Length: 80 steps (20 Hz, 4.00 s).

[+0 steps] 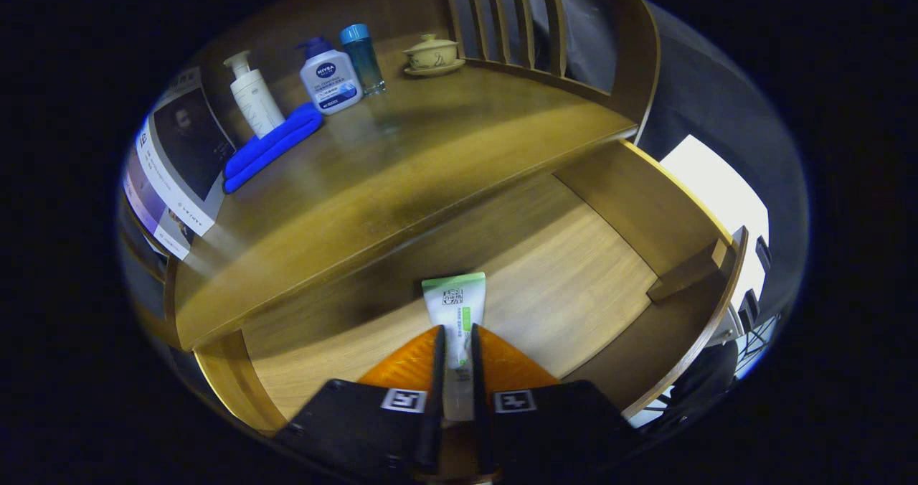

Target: Pull open the drawer, take out the items inside it, and place them on the countertop above the cabinet.

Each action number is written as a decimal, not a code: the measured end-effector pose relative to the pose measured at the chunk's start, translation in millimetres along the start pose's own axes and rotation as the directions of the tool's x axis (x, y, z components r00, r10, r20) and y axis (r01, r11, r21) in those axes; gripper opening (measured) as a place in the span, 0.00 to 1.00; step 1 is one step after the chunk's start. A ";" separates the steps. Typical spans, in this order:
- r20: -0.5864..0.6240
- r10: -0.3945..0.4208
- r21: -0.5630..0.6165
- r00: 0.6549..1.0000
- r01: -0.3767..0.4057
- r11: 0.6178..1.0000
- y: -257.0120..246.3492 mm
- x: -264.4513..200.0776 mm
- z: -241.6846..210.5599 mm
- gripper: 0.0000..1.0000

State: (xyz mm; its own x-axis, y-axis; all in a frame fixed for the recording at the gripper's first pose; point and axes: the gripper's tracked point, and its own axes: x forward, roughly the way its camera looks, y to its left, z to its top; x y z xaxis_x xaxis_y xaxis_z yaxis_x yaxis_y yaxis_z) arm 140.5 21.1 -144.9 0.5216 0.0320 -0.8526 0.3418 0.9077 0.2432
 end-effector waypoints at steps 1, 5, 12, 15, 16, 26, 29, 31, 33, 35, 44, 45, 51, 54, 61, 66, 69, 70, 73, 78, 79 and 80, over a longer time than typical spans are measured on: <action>0.000 -0.029 -0.021 1.000 0.029 0.999 -4.8 1.0 -0.1 0.30; -0.073 -0.031 -0.046 0.997 0.028 0.999 -0.2 12.3 -3.8 0.62; -0.192 -0.016 -0.022 0.981 0.012 1.000 0.3 39.8 -19.7 0.66; -0.186 0.020 0.064 0.982 -0.008 0.998 4.9 46.4 -19.4 0.52; -0.161 0.026 0.067 0.987 -0.015 0.998 4.8 48.6 -15.1 0.44; 0.029 0.051 0.221 0.998 -0.056 0.974 10.3 4.2 8.6 0.10; 0.070 0.067 0.298 0.995 -0.085 0.951 12.8 -16.8 15.3 0.10; 0.084 0.051 0.333 0.995 -0.076 0.940 5.4 -27.9 14.6 0.09; 0.096 0.033 0.387 0.995 -0.068 0.919 -3.4 -37.6 15.0 0.10; 0.110 0.049 0.417 0.993 -0.090 0.904 -3.7 -44.3 17.0 0.10; 0.256 0.087 0.223 0.963 -0.146 0.964 19.7 -66.1 79.7 0.10; 0.265 0.100 0.171 0.959 -0.149 0.974 28.9 -65.3 87.5 0.10; 0.276 0.238 -0.157 0.931 -0.201 0.967 93.7 -46.4 118.2 0.10; 0.279 0.267 -0.250 0.923 -0.198 0.948 107.3 -38.2 134.8 0.15; 0.255 0.311 -0.398 0.915 -0.194 0.897 114.0 -20.0 144.1 0.28; 0.363 0.378 -0.407 0.851 -0.220 0.887 116.0 -47.3 157.8 0.96; 0.444 0.399 -0.401 0.802 -0.221 0.889 107.2 -81.0 157.9 0.96; 0.464 0.395 -0.395 0.793 -0.214 0.893 102.0 -89.4 155.2 0.96; 0.524 0.392 -0.390 0.756 -0.196 0.900 82.8 -120.6 141.1 0.96; 0.597 0.378 -0.373 0.708 -0.172 0.912 53.5 -150.6 110.3 0.96; 0.611 0.387 -0.381 0.690 -0.172 0.909 50.7 -156.4 102.4 0.96; 0.624 0.390 -0.386 0.678 -0.166 0.907 44.7 -159.4 94.1 0.96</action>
State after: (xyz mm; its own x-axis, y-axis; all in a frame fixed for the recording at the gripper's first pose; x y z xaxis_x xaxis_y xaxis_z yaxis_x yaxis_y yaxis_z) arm 146.2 17.2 45.4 0.9742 0.1144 -0.1946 -0.0785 0.9799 0.1833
